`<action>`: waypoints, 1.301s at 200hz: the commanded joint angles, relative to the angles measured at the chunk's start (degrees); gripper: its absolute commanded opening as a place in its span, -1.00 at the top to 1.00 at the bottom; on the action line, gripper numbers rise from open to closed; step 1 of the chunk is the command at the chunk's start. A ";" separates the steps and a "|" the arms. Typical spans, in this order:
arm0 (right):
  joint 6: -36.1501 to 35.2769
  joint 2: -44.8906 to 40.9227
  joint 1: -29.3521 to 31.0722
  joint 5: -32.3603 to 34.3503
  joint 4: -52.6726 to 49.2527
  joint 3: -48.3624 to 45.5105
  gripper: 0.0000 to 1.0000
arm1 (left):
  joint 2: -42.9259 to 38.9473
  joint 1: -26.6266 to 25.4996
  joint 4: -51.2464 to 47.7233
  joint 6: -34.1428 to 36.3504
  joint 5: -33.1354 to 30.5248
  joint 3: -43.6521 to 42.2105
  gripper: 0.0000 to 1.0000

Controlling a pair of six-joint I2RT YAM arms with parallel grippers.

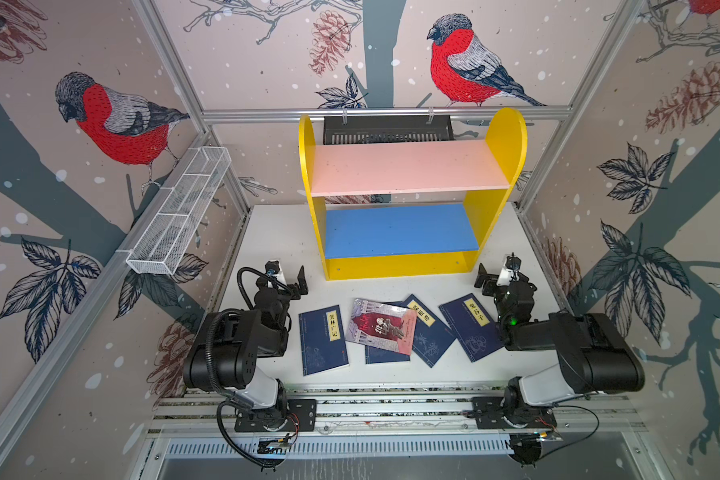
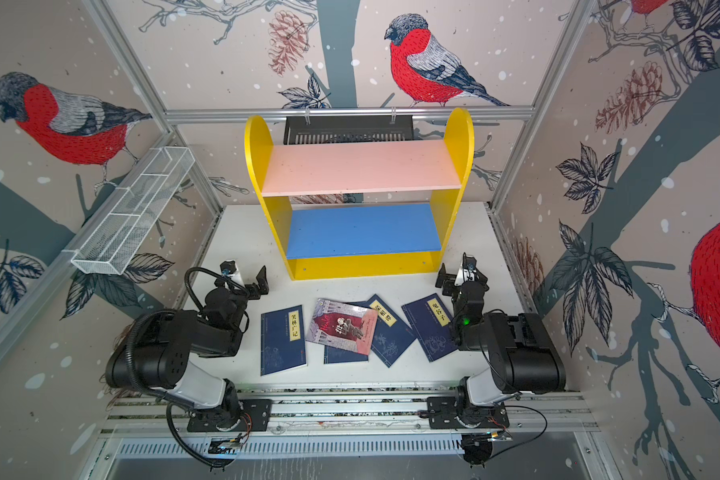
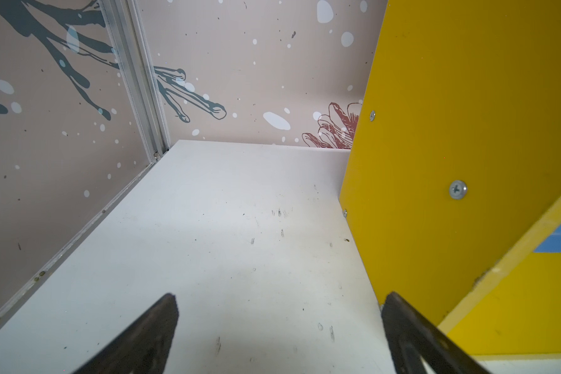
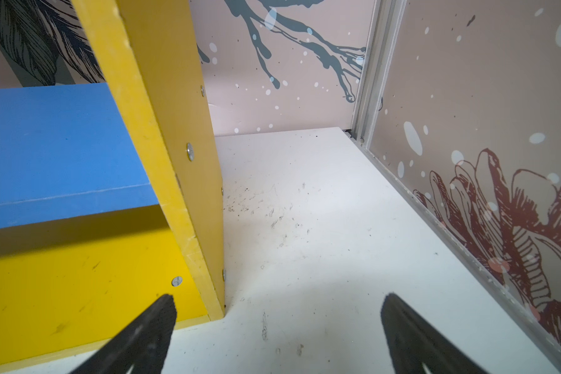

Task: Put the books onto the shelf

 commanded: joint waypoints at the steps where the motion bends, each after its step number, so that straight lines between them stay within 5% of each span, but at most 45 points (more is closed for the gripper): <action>1: -0.32 -0.29 0.04 -0.33 1.00 -0.03 -1.00 | 0.00 -0.06 1.20 1.09 0.52 0.21 -0.97; 143: 0.25 -0.22 -0.77 -1.76 0.74 0.01 -1.00 | -0.07 -0.85 0.94 2.26 0.95 0.20 -0.93; 160: 1.68 -1.37 0.38 6.49 0.96 0.30 -0.99 | -1.07 -0.74 3.24 2.15 0.53 -1.34 -0.93; 184: 4.20 -6.60 -1.15 7.81 -22.40 10.60 -1.00 | -6.11 -0.70 -1.97 1.86 -0.53 -0.73 -0.94; 226: 10.09 -14.80 -0.76 11.77 -28.72 11.11 -1.00 | -15.76 -0.76 -22.31 3.20 1.32 4.23 -0.94; 260: 23.37 -23.20 -0.40 17.85 -48.96 13.94 -1.00 | -23.30 -0.72 -39.14 3.39 2.41 6.73 -0.93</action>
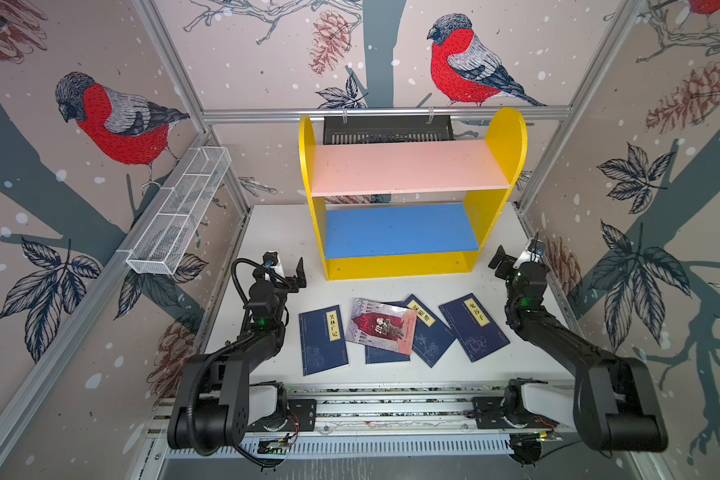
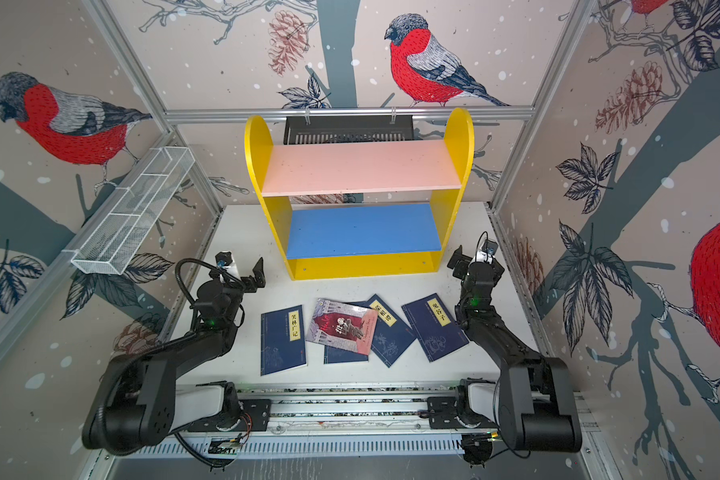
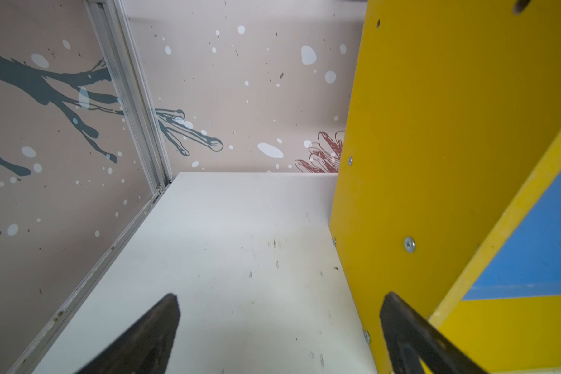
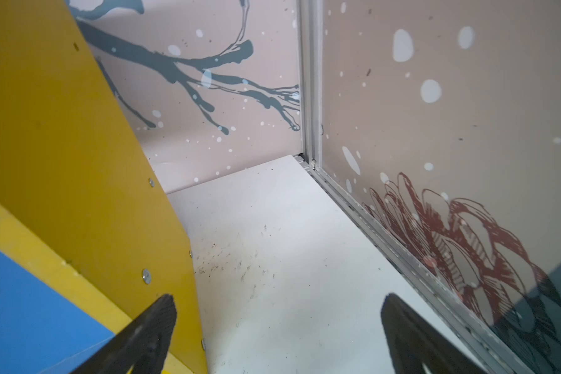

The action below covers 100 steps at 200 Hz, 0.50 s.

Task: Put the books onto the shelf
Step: 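Reach the right gripper toward the Hamlet paperback while the left arm rises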

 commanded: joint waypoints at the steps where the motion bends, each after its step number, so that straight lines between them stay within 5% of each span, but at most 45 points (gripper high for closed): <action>1: 12.75 -4.36 0.23 6.21 -18.19 2.44 -1.00 | -4.11 0.11 -16.23 0.87 1.23 2.37 -0.93; 39: 22.33 -16.38 2.65 2.93 -37.44 0.50 -1.00 | -11.06 0.07 -42.49 1.90 2.12 11.63 -0.93; 74: 26.12 -31.21 7.81 -6.02 -45.37 -5.47 -1.00 | -14.12 0.04 -60.36 4.71 3.72 21.26 -0.93; 100: 29.33 -34.69 14.53 -10.41 -49.41 -6.14 -0.99 | -15.32 0.09 -71.21 2.36 5.86 27.95 -0.93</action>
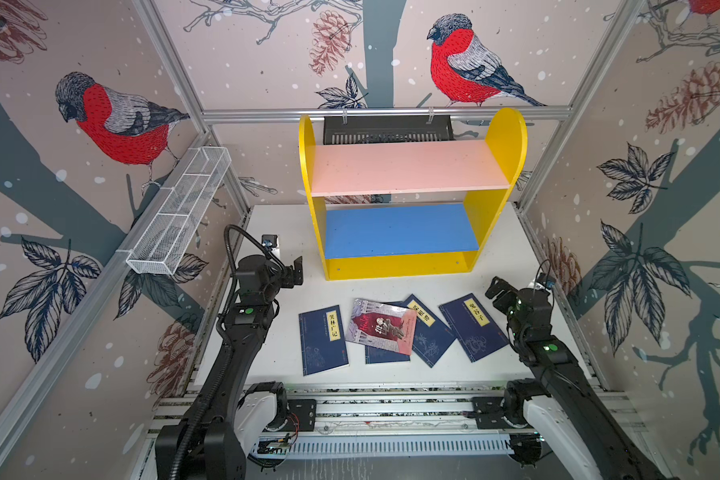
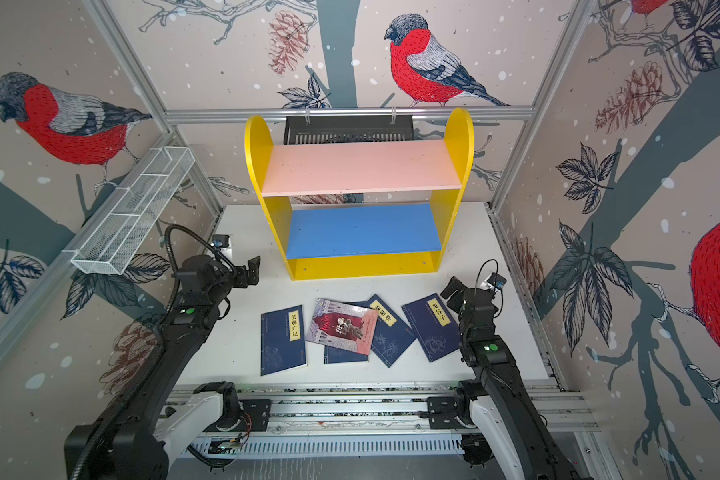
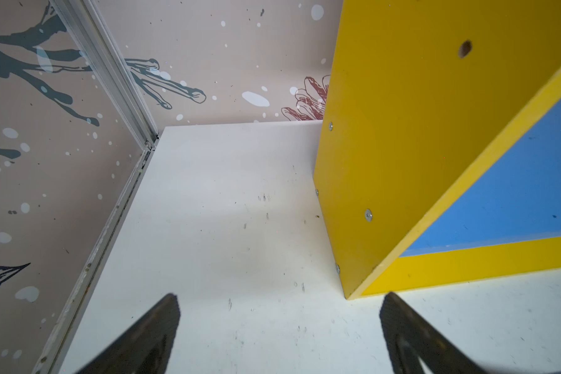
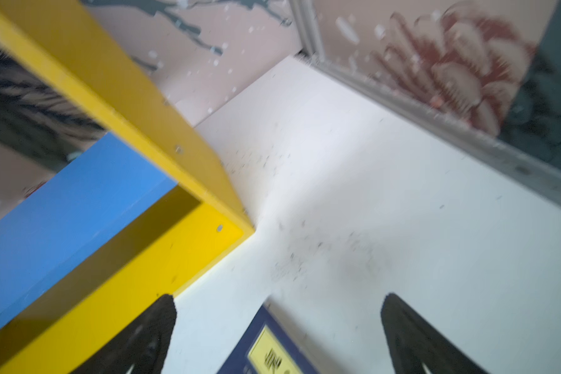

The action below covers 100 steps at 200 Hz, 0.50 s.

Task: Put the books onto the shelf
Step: 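Reach the right gripper toward the Hamlet paperback while the left arm rises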

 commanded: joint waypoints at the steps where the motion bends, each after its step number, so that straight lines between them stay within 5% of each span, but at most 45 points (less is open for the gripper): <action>1: 5.24 -1.78 4.66 -6.09 -6.62 -0.37 -0.99 | -0.92 0.07 -16.42 -0.66 2.92 4.95 -0.93; 100: 6.54 16.56 31.15 -12.23 -4.53 7.78 -0.99 | 4.16 0.04 -35.62 -14.38 11.89 24.25 -0.93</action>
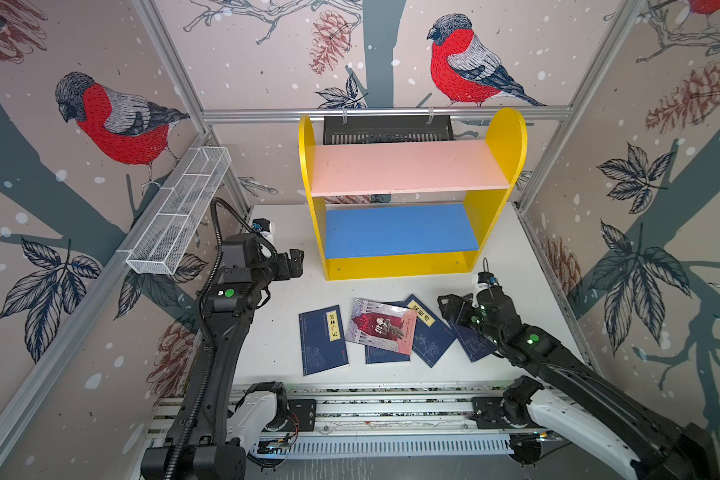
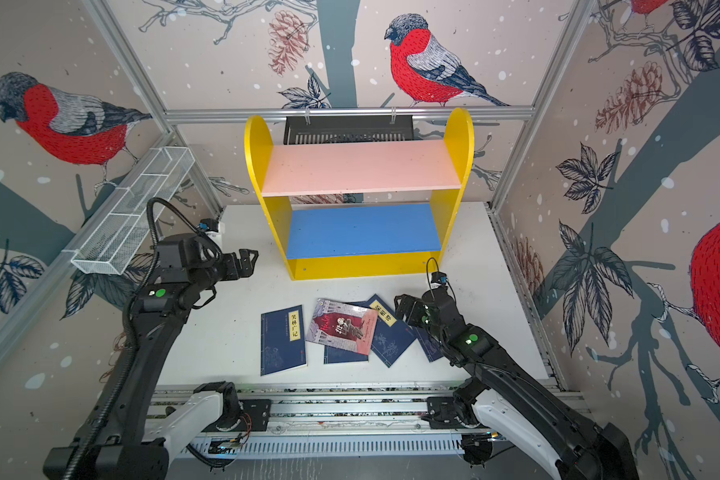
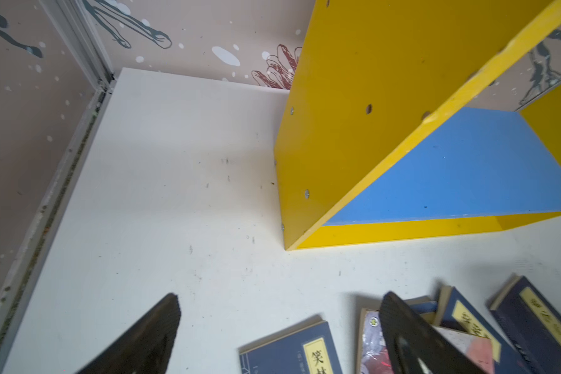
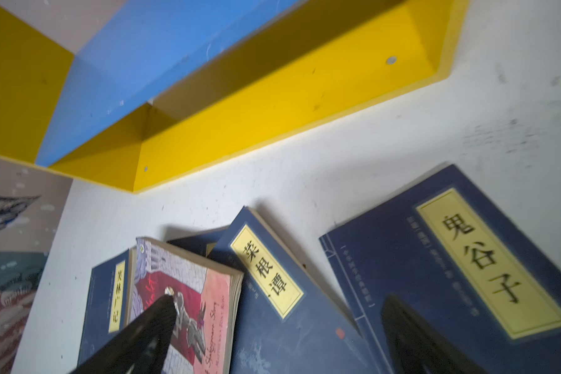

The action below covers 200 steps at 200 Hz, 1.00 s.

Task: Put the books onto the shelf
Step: 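Reach the right gripper toward the Hamlet paperback while the left arm rises, then grasp the Hamlet paperback's edge with the right gripper and tilt it up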

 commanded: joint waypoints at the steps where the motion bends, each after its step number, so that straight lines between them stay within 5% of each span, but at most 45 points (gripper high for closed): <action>1: 1.08 3.28 4.00 -3.21 3.15 -0.67 -0.99 | 1.28 0.04 -6.16 -4.12 4.92 2.47 -0.93; 102: -0.43 17.08 5.94 -15.89 16.46 -2.23 -0.99 | -4.49 0.07 -3.49 1.30 26.78 -7.04 -0.91; 200: -0.59 33.15 6.08 -21.70 22.36 3.41 -0.90 | -5.55 0.09 -3.15 1.02 30.88 -9.24 -0.92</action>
